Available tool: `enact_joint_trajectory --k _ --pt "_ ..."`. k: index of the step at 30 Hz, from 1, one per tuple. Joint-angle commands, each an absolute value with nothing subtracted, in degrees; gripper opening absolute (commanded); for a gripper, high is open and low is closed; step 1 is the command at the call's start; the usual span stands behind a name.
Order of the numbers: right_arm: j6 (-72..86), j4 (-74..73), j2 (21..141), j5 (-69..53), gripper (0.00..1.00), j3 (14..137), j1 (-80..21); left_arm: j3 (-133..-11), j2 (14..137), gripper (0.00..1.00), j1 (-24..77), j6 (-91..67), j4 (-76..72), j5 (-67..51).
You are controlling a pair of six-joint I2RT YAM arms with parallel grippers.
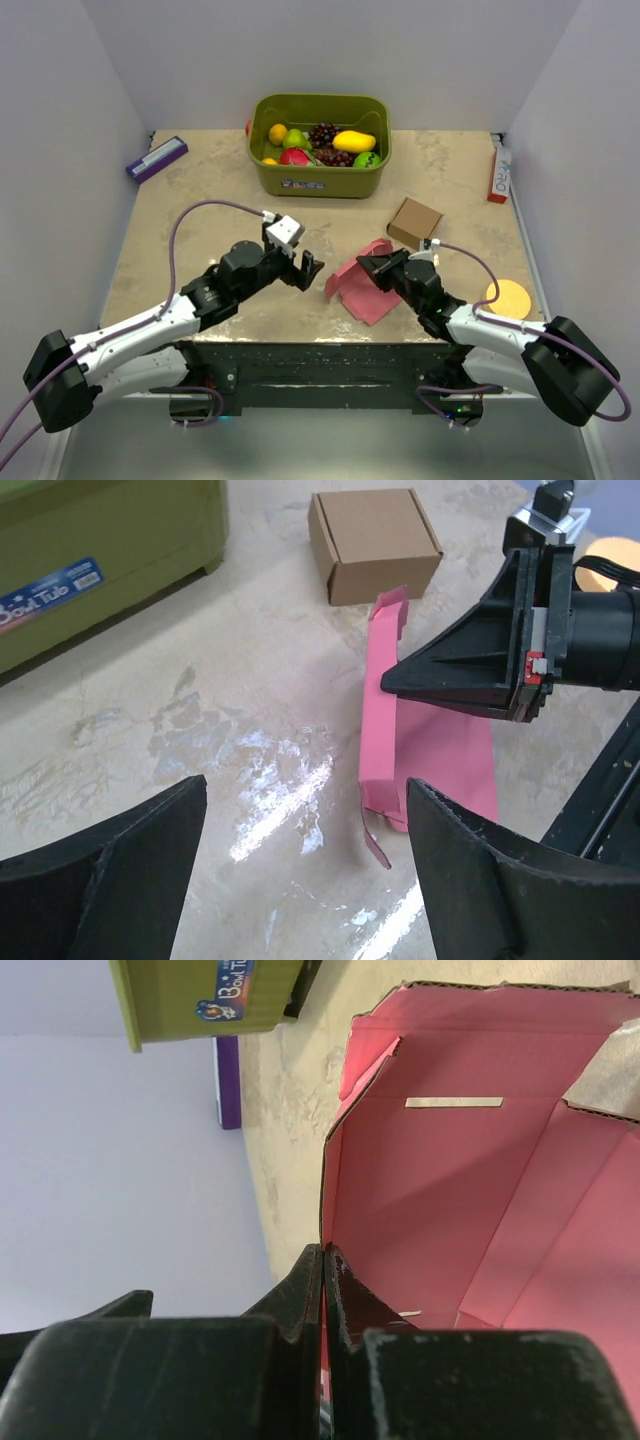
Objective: Fold the paper box
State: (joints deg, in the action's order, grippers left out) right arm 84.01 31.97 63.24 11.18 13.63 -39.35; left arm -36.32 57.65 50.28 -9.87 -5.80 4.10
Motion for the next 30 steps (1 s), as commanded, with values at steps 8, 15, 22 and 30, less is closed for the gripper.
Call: enact_joint_trajectory --k 8,15,22,30 --pt "74.62 42.53 60.47 13.01 0.00 5.64 -39.29 -28.48 57.30 0.85 50.45 -18.90 -12.03 10.02" --pt "74.09 35.78 54.41 14.85 0.00 3.52 -39.29 -25.41 57.65 0.83 50.45 -19.77 -15.02 8.35" --pt "74.71 27.51 47.73 16.70 0.00 2.37 -39.29 -18.64 58.97 0.82 50.54 -20.57 -23.10 4.14" --pt "74.53 27.07 49.92 17.05 0.00 3.43 -39.29 -19.15 68.98 0.78 52.38 -18.46 -32.16 3.16"
